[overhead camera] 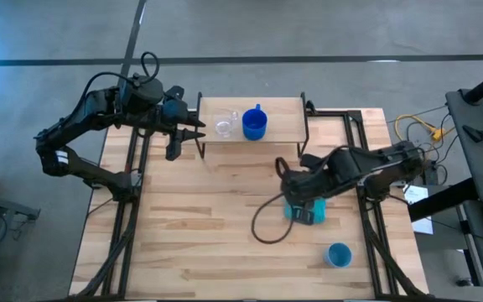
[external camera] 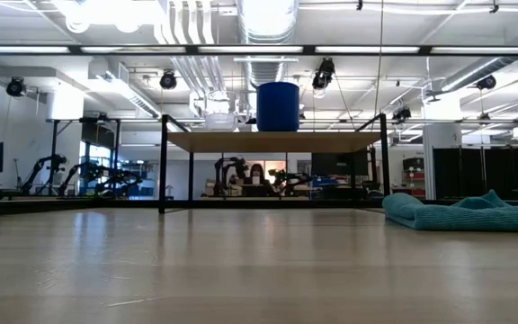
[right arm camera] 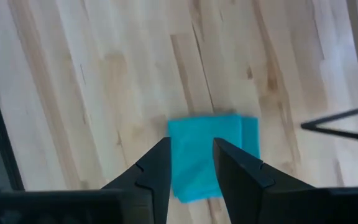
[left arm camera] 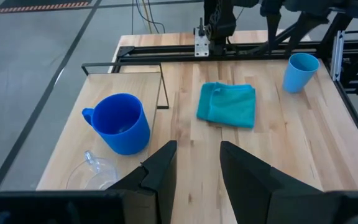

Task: Stack small to large cups/mugs on shelf
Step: Put the light blue cup on the shelf

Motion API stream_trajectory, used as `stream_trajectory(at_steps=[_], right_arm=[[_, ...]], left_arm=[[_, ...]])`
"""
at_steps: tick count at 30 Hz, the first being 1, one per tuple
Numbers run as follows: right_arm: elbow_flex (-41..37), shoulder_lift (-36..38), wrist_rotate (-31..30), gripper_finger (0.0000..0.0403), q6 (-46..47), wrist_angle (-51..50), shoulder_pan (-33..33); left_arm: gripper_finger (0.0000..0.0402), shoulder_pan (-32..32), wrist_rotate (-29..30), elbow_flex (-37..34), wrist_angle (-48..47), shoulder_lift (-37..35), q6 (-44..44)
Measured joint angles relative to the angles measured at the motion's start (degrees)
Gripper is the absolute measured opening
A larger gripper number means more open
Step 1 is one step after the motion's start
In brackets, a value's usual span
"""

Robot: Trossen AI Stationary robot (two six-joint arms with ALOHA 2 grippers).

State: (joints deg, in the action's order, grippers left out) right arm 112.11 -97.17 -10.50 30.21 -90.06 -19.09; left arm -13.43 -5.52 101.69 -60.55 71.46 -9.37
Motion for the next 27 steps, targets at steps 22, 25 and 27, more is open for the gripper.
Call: stream_trajectory(at_steps=[22, 25, 27], right_arm=[[-35.5, 24.4, 14.7, 0.0112, 10.8, 2.0, -2.9], [-40.2, 26.1, 21.6, 0.0123, 13.4, 2.0, -3.9], [-43.0, 27.0, 23.7, 0.0132, 13.3, 2.2, -5.6]], left_arm=[[0.0109, 0.0, -0.1, -0.1, 2.6, 1.7, 6.6], [0.0109, 0.0, -0.1, -0.1, 4.8, 2.7, 7.5], [0.0109, 0.0, -0.1, -0.1, 6.7, 3.5, 8.3]])
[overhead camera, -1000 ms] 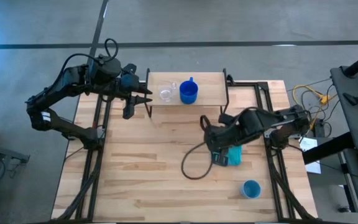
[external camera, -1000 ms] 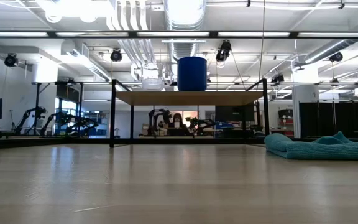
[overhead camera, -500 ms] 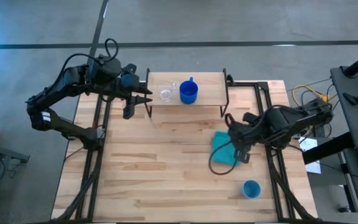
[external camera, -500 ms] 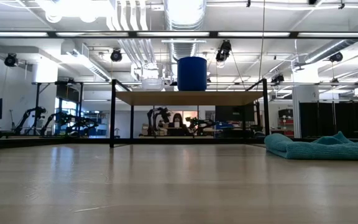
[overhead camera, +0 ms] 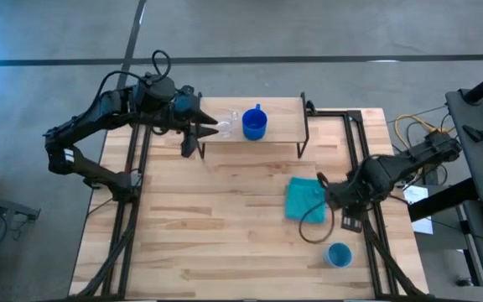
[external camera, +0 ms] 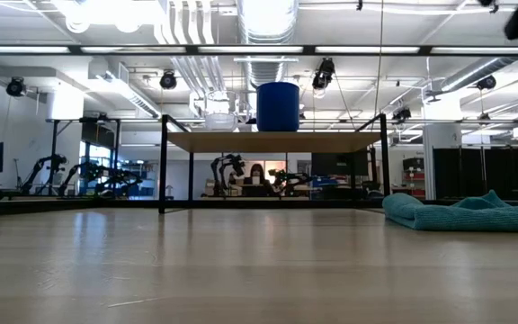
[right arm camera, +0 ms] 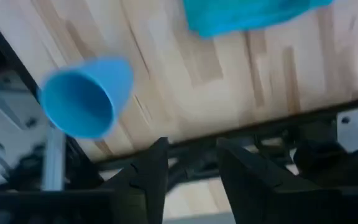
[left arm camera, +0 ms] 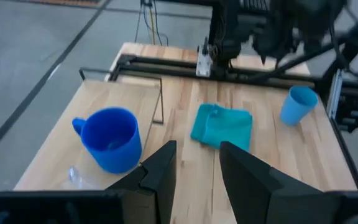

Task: Stack small to large cups/mugs on shelf
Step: Put the light blue cup on the shelf

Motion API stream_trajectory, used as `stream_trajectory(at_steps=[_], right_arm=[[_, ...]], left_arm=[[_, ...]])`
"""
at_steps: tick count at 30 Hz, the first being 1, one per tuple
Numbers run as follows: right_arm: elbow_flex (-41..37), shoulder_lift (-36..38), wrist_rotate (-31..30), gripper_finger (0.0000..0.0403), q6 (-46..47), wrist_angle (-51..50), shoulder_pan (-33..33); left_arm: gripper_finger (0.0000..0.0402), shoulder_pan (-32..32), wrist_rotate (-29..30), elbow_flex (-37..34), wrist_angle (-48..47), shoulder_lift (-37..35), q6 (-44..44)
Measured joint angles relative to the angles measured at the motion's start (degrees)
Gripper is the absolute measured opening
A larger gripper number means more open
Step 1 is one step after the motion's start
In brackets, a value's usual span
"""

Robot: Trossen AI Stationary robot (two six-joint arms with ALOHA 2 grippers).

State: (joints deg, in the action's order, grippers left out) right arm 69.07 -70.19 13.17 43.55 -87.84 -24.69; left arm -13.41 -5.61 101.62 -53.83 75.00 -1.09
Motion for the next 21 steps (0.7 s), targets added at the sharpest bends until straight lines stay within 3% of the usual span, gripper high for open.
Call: stream_trajectory(at_steps=[9, 15, 21], right_arm=[[-5.6, 1.5, 2.1, 0.0161, 2.5, 5.9, -9.2], [-7.2, 1.2, 1.7, 0.0155, 7.4, 16.7, -14.1], [-9.0, -1.2, -2.1, 0.0140, 8.5, 15.8, -17.6]], left_arm=[[0.0109, 0.0, -0.1, 0.0, 5.0, 3.1, 2.5], [0.0109, 0.0, -0.1, 0.0, 5.4, 3.7, 2.4], [0.0109, 0.0, -0.1, 0.0, 5.6, 3.3, 2.4]])
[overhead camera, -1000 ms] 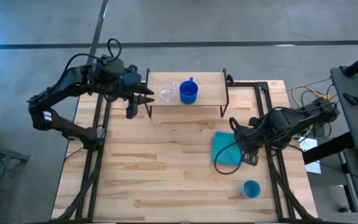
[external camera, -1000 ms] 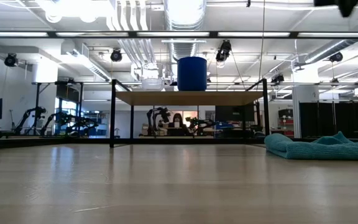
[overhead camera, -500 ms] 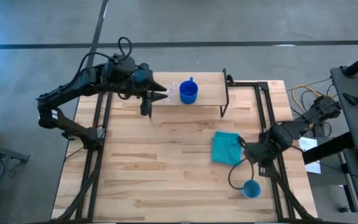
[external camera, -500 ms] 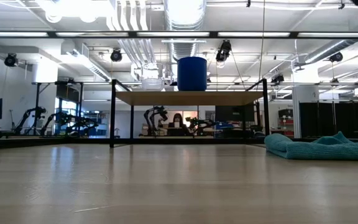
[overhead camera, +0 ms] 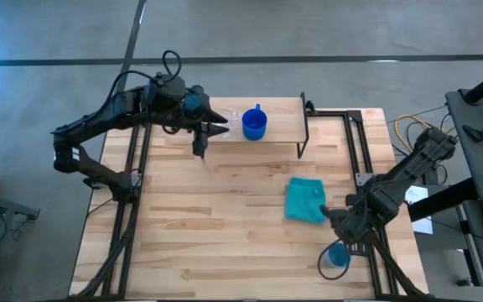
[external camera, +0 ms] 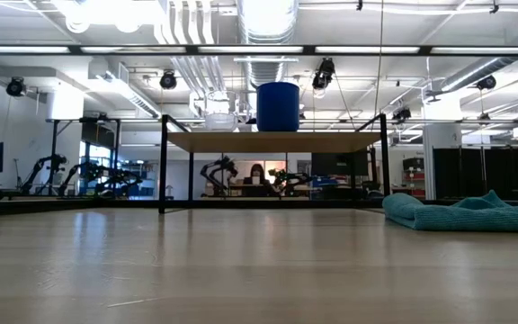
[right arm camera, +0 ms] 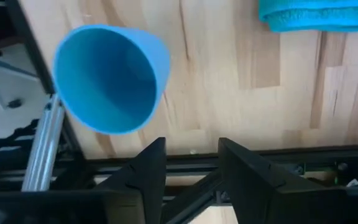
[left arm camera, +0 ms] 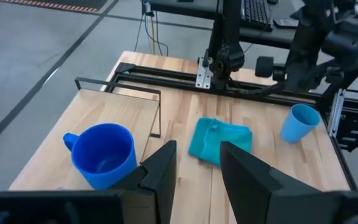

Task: Stack small to large cups/mugs on shelf
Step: Put the light blue cup on the shelf

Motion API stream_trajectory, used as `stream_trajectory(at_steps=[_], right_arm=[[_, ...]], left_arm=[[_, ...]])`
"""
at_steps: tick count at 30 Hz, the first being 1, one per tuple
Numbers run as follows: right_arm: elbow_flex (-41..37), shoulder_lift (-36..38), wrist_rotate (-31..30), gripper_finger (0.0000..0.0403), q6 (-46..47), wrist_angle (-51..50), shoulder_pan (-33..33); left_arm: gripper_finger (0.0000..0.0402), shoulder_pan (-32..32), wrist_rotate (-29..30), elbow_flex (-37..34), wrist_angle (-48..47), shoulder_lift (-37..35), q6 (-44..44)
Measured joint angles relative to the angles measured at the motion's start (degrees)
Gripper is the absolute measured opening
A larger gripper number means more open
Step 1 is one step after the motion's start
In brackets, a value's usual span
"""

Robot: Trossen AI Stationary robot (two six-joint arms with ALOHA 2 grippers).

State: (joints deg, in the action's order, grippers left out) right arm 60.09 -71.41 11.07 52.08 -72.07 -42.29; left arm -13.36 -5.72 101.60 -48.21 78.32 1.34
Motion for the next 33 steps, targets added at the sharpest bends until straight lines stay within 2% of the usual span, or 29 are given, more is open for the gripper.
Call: stream_trajectory(at_steps=[10, 24, 33], right_arm=[[-2.9, -1.8, -0.2, 0.0135, 2.0, 6.9, -0.6], [-3.9, -1.9, -0.4, 0.0134, 3.2, 8.7, -0.6], [-6.3, -1.9, -0.6, 0.0134, 4.7, 14.5, -0.6]], left_arm=[[0.0109, 0.0, -0.1, 0.0, -0.3, -0.6, 0.0], [0.0109, 0.0, -0.1, 0.0, -0.3, -0.6, -0.1], [0.0109, 0.0, -0.1, 0.0, -0.3, -0.6, -0.2]])
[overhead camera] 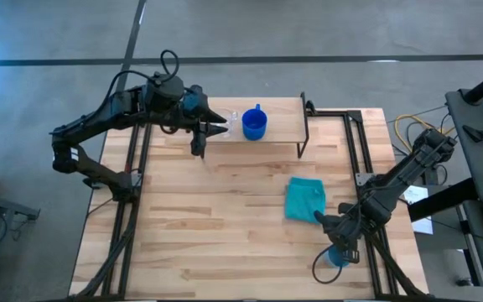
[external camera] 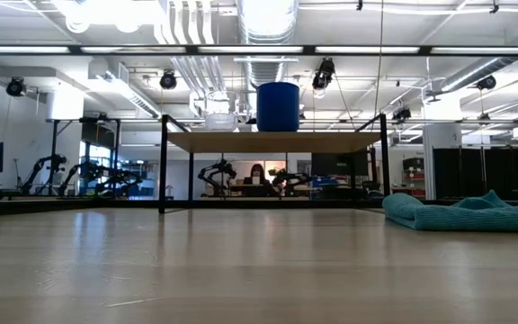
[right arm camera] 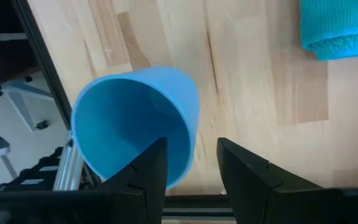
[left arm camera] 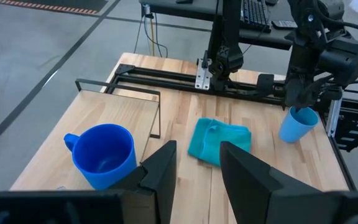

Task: Stack small to large cups/mugs on shelf
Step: Put the light blue cup on the shelf

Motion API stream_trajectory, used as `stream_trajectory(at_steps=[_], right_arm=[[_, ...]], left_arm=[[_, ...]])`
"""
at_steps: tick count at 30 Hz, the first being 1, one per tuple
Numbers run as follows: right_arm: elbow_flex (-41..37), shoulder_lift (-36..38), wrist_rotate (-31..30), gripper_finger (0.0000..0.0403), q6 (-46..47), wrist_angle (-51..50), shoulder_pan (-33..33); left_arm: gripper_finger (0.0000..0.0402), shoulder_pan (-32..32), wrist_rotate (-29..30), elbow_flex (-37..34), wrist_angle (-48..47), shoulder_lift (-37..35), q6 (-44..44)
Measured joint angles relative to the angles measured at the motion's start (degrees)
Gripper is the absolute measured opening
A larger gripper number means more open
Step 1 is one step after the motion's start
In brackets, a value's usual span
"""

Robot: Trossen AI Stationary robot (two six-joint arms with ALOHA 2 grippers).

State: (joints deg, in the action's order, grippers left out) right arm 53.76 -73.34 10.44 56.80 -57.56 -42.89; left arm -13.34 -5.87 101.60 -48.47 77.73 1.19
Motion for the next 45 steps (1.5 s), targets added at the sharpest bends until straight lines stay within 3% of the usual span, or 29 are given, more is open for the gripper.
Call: stream_trajectory(at_steps=[30, 34, 40, 45], right_arm=[[-4.7, 0.0, -1.7, 0.0131, -2.9, 6.6, 0.0], [-4.7, 0.0, -1.7, 0.0104, -4.3, 6.6, 0.0], [-4.7, 0.0, -1.9, 0.0022, -5.3, 6.6, 0.1], [-4.7, 0.1, -1.9, 0.0011, -4.5, 6.6, 1.8]], left_arm=[[0.0109, 0.0, 0.0, 0.0, 0.0, 0.0, -0.1], [0.0109, 0.0, 0.0, 0.0, 0.0, 0.0, -0.1], [0.0109, 0.0, 0.0, 0.0, 0.0, 0.0, -0.1], [0.0109, 0.0, 0.0, 0.0, 0.0, 0.0, -0.1]])
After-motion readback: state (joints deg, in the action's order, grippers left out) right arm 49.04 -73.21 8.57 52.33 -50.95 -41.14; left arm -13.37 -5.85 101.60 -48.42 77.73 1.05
